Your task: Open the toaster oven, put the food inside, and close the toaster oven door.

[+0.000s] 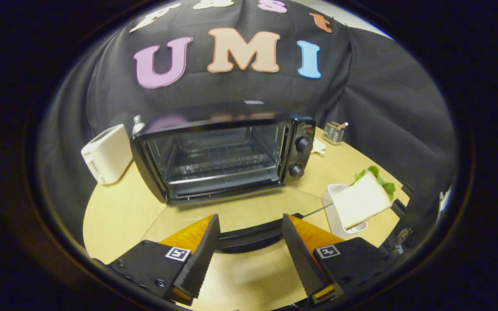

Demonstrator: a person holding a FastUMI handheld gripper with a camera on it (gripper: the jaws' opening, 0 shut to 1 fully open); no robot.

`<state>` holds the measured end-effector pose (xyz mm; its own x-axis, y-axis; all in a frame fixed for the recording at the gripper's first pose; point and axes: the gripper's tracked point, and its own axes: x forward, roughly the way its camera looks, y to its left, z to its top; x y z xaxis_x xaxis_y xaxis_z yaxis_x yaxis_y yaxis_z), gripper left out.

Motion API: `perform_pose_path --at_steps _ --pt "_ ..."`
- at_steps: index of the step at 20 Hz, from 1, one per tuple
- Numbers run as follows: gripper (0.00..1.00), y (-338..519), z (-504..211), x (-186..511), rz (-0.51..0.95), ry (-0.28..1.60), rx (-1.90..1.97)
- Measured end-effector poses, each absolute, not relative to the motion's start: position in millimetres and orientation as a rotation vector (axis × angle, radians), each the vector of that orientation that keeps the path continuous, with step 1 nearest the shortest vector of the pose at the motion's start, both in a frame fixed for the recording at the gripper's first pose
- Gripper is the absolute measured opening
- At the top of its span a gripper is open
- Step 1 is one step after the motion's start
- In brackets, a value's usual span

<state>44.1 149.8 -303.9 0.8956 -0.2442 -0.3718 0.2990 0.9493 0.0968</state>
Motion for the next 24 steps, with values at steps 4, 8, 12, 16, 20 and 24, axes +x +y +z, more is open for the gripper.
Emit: perform_pose_path --at_steps 4,8,12,16,20,24 --pt "0.91 154 -327 48 -0.253 0.421 0.120" --pt "0.90 157 -351 57 -0.212 0.471 0.176" --pt "0.91 159 -361 58 -0.168 0.478 0.200" --pt "0.91 160 -364 62 -0.120 0.483 0.186" --pt "0.91 159 -366 65 -0.076 0.488 0.176" --pt "0.90 157 -367 69 -0.026 0.472 0.157"
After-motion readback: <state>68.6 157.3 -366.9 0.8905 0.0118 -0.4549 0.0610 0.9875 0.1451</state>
